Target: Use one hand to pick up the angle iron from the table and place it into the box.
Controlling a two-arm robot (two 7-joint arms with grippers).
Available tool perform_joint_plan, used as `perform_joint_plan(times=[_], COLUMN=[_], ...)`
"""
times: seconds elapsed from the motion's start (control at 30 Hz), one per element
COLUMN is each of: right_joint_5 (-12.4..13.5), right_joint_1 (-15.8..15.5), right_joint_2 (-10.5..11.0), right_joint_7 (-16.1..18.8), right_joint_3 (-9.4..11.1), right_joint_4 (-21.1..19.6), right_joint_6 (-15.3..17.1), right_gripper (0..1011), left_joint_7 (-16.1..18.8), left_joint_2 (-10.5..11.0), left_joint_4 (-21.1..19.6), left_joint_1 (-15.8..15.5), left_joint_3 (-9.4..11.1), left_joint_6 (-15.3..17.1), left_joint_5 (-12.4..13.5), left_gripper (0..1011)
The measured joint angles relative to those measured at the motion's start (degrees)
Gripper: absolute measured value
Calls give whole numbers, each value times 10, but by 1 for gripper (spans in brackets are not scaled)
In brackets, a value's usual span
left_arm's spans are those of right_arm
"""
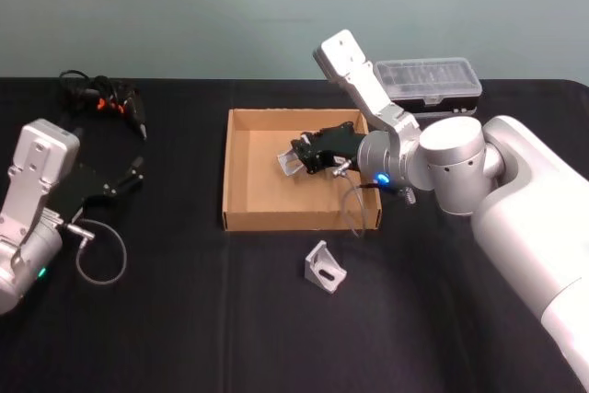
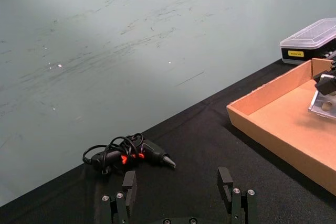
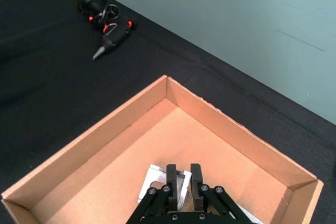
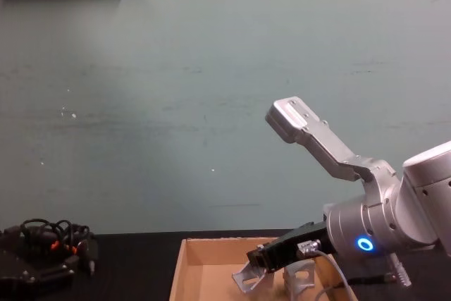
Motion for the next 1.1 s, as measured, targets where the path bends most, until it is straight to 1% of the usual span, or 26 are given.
perform_joint_plan(times=[0.27, 0.5, 0.6, 0.67, 0.73, 0.77, 0.8, 0.83, 1.0, 1.03, 1.1], right_joint_5=[-9, -9, -9, -9, -9, -9, -9, -9, -8, -8, -8], right_joint_1=[13, 12, 12, 12, 11, 11, 11, 11, 11, 11, 11], right_joint_2=[-8, -8, -7, -7, -7, -7, -7, -7, -7, -7, -6], right_joint_7=[5, 6, 6, 6, 6, 5, 5, 5, 5, 5, 5], right_joint_3=[-1, -1, -1, -1, -1, -1, -1, -1, -1, -1, -1], right_joint_4=[25, 24, 23, 22, 22, 22, 22, 21, 21, 21, 21], right_joint_6=[3, 3, 3, 3, 3, 3, 3, 3, 3, 3, 3], right_gripper=[159, 160, 199, 274, 315, 374, 383, 430, 570, 629, 666], left_joint_7=[0, 0, 0, 0, 0, 0, 0, 0, 0, 0, 0], left_joint_2=[0, 0, 0, 0, 0, 0, 0, 0, 0, 0, 0], left_joint_4=[0, 0, 0, 0, 0, 0, 0, 0, 0, 0, 0], left_joint_1=[0, 0, 0, 0, 0, 0, 0, 0, 0, 0, 0], left_joint_3=[0, 0, 0, 0, 0, 0, 0, 0, 0, 0, 0], left_joint_6=[0, 0, 0, 0, 0, 0, 0, 0, 0, 0, 0], left_joint_5=[0, 0, 0, 0, 0, 0, 0, 0, 0, 0, 0], left_gripper=[1011, 1011, 1011, 1011, 1011, 1011, 1011, 1011, 1011, 1011, 1011])
